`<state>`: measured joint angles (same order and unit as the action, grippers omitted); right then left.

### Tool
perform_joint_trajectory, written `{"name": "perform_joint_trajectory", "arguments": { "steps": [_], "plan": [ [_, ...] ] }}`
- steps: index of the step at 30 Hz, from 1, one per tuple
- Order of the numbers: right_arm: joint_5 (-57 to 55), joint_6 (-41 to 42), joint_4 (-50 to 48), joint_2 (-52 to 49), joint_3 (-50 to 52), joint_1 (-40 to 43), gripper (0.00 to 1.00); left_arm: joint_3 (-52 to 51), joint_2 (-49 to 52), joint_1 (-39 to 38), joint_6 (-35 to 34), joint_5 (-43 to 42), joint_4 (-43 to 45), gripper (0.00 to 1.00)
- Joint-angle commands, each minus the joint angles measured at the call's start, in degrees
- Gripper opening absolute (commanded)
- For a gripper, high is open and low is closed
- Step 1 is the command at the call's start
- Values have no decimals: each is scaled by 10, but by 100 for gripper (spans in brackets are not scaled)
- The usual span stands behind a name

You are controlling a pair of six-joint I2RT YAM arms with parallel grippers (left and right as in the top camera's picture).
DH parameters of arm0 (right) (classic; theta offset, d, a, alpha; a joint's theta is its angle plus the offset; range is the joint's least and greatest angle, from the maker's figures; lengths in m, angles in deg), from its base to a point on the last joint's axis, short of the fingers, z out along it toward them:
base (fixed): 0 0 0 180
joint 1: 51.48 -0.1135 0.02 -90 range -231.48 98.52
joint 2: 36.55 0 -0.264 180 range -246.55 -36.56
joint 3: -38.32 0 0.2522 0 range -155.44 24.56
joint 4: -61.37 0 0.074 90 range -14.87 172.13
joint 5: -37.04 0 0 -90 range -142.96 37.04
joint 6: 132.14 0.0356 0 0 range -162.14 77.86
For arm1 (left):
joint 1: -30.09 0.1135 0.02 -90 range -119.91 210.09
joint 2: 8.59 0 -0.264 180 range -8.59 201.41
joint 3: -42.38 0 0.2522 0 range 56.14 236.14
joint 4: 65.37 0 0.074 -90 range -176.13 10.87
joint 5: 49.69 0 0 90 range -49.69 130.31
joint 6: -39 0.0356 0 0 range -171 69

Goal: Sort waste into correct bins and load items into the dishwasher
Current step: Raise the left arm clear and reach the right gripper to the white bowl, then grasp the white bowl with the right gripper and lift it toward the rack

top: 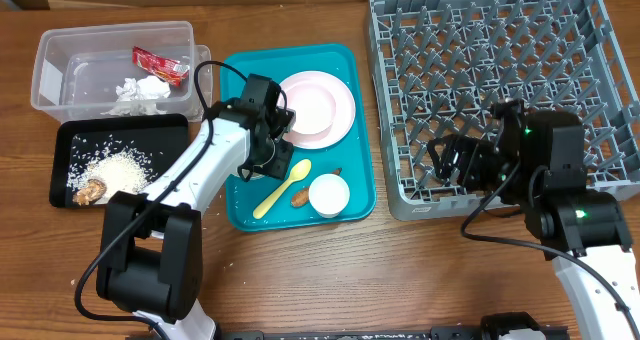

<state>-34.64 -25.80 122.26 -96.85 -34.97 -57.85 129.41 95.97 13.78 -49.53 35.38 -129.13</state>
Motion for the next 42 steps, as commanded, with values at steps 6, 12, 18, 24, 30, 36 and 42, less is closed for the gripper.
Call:
{"name": "perform_joint_trajectory", "arguments": {
  "steps": [6,12,18,24,30,36,42],
  "plan": [
    [-70,38,-129,-42,-70,-154,92,252,3,55,-54,-13,-153,55],
    [-88,104,-257,-182,-78,-253,87,386,3,129,-53,-21,-227,63],
    [-130,122,-252,-394,-217,-343,82,406,3,199,-53,-22,-242,69],
    [-217,157,-139,-540,-346,-392,76,402,3,216,-42,-21,-256,69],
    [-211,195,-132,-592,-347,-398,69,402,3,216,-42,-20,-256,69],
    [-180,200,-148,-622,-347,-398,52,401,3,216,-42,-3,-256,70],
    [-159,215,-144,-649,-347,-398,35,401,3,216,-43,1,-256,69]
  ]
}}
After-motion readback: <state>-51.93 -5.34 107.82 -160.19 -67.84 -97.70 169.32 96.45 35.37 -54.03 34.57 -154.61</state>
